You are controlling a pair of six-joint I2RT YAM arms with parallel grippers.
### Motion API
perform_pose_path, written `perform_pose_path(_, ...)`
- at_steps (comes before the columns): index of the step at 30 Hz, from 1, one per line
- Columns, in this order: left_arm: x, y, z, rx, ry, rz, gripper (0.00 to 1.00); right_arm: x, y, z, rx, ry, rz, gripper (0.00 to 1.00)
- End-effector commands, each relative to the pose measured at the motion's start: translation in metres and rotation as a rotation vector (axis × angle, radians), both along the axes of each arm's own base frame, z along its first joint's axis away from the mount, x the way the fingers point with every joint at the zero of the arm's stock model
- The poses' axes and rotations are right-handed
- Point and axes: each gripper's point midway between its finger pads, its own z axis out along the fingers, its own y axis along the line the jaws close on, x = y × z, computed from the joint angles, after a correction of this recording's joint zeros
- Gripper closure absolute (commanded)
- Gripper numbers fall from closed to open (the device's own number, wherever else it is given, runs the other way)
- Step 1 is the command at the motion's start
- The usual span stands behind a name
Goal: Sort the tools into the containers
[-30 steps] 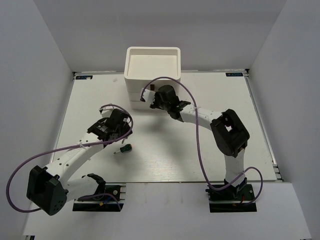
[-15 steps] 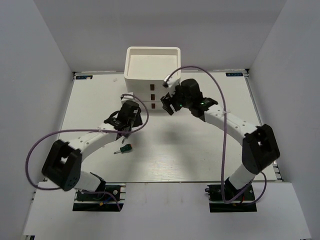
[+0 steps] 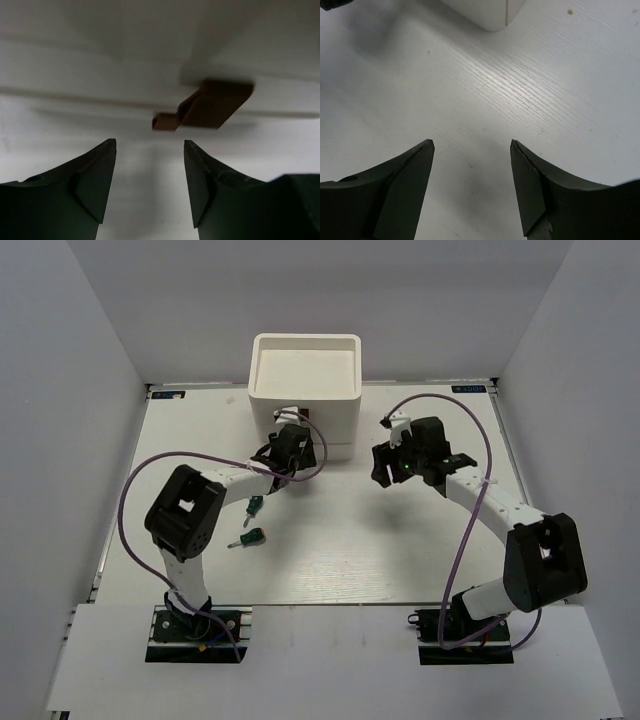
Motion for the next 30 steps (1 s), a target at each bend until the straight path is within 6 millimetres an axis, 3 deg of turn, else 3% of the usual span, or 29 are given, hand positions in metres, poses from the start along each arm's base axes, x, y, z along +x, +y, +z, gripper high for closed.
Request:
perform_pose_path(1, 0.023, -0.009, 0.019, 0.001, -0.095, 0.013, 0.33, 0.006, -0.006, 0.020, 0.066, -0.029, -0.036, 0.32)
perform_pose_path(6, 0.026, -0.020, 0.009, 0.019, -0.107, -0.008, 0.36, 0.011, -0.015, 0.020, 0.078, -0.021, -0.060, 0.33)
perform_pose_path(14, 0.027, -0.020, 0.011, 0.048, -0.139, 0.026, 0.39, 0.015, -0.022, 0.019, 0.108, 0.008, -0.079, 0.34)
perform_pose_path(17, 0.020, -0.023, -0.002, 0.074, -0.116, 0.038, 0.40, 0.016, -0.020, 0.017, 0.116, 0.019, -0.070, 0.36)
perform_pose_path(25, 0.011, -0.036, -0.015, 0.086, -0.117, 0.073, 0.44, 0.017, -0.021, 0.016, 0.120, 0.023, -0.061, 0.37)
perform_pose_path(30, 0.015, -0.043, -0.009, 0.083, -0.159, 0.098, 0.46, 0.014, -0.022, 0.016, 0.116, 0.025, -0.052, 0.37)
